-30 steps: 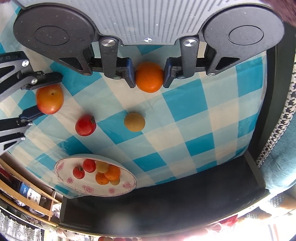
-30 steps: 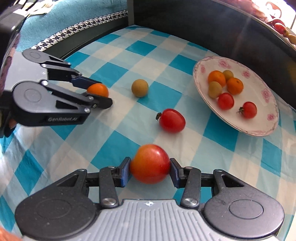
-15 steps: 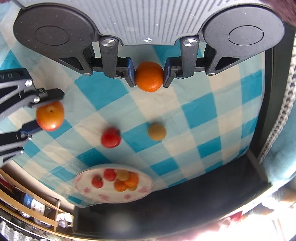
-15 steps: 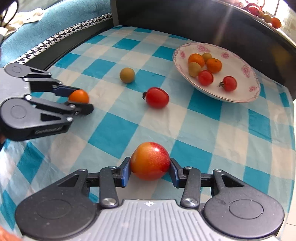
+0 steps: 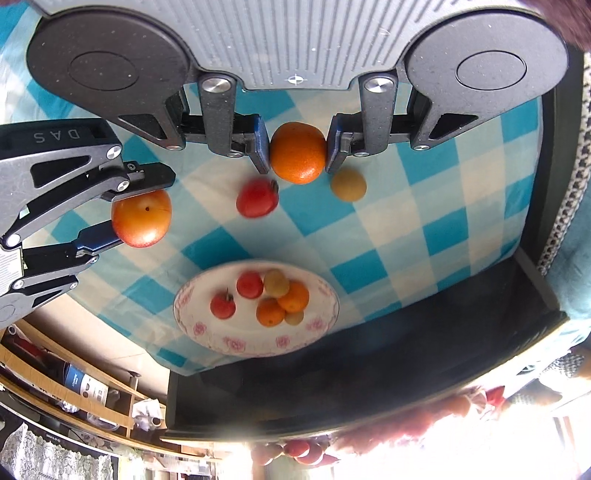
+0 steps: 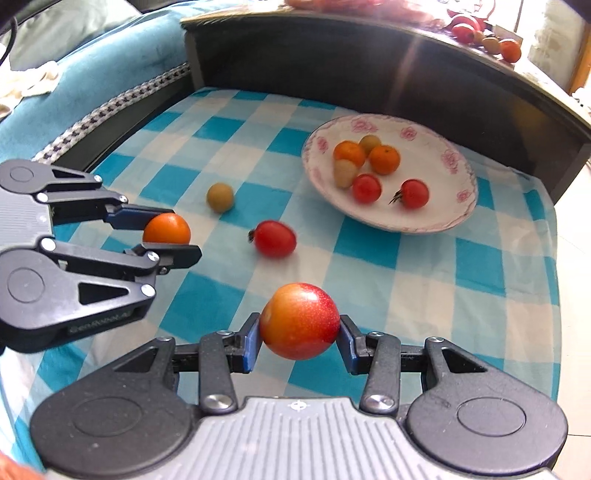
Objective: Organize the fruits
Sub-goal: 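Carry the mandarin in the left tool and nectarine in the right tool over the bowl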
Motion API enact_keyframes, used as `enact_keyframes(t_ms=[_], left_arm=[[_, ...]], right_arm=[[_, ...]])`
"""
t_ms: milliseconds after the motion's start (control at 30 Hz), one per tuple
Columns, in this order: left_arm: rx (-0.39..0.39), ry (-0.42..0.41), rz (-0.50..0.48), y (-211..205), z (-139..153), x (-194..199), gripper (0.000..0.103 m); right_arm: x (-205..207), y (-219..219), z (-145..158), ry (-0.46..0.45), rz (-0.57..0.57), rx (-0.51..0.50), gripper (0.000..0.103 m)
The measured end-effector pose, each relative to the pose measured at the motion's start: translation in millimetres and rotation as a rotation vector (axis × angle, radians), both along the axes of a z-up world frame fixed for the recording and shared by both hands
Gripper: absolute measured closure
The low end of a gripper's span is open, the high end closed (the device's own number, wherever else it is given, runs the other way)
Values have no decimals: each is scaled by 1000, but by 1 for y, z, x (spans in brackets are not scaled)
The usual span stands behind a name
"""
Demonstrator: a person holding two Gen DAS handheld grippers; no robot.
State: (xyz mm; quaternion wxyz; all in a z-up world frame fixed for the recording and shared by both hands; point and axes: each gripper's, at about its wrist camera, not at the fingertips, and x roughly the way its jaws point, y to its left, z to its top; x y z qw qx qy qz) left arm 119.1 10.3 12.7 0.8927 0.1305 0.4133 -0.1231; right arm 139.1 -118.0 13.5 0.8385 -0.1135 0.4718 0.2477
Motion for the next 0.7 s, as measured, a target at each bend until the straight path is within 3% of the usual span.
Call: enact_keyframes(t_ms=[700], left_arm=[[-23, -57, -19, -37, 22, 48, 64]], right_arm=[[44, -25, 23, -53, -103, 54, 58]])
